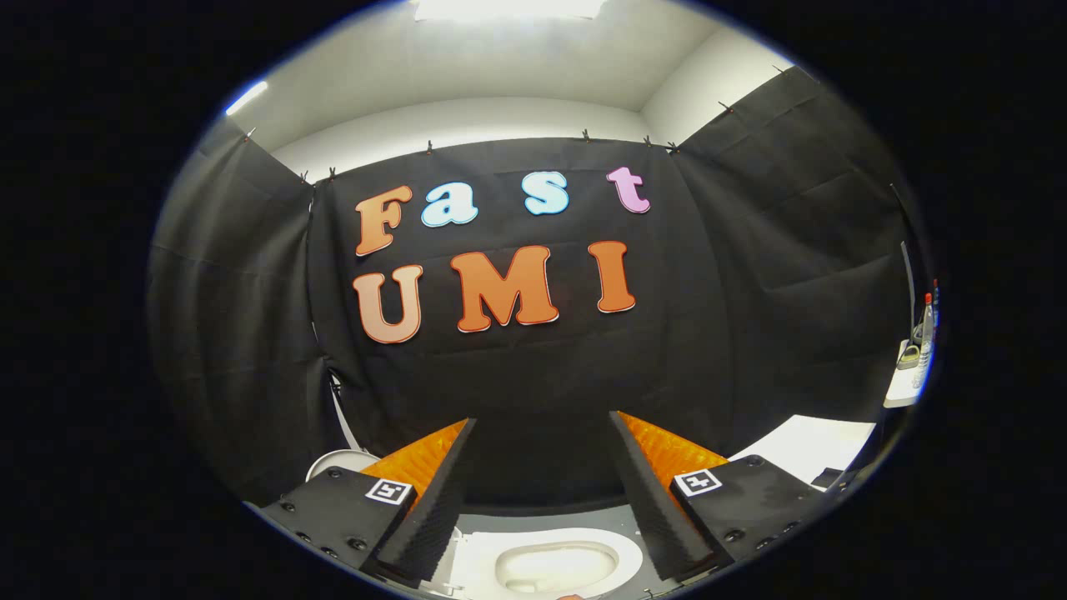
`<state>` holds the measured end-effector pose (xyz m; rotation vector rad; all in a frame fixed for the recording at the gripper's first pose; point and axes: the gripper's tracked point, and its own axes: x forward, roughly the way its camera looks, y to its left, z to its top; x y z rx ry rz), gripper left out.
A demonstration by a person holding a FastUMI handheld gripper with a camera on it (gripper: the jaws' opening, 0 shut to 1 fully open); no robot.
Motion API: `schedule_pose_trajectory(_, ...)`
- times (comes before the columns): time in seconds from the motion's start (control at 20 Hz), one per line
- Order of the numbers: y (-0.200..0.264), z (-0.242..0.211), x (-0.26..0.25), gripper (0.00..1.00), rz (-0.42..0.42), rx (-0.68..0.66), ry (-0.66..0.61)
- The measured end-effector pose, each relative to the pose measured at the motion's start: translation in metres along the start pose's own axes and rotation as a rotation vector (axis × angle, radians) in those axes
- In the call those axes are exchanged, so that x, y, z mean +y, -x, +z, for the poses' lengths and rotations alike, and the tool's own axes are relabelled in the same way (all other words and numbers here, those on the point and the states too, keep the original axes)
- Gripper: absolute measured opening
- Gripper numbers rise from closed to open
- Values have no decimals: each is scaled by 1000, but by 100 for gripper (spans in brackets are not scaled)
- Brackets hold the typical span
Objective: Open the toilet lid.
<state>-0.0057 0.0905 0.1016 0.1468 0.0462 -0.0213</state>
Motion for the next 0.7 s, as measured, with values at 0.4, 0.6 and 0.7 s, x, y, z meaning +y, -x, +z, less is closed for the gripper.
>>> schedule_pose_trajectory(0.4,2,7,-6,98,-9,-7,-3)
schedule_pose_trajectory(0.6,3,6,-12,98,-17,-5,-7)
schedule_pose_trajectory(0.7,3,5,-13,98,-18,-4,-11)
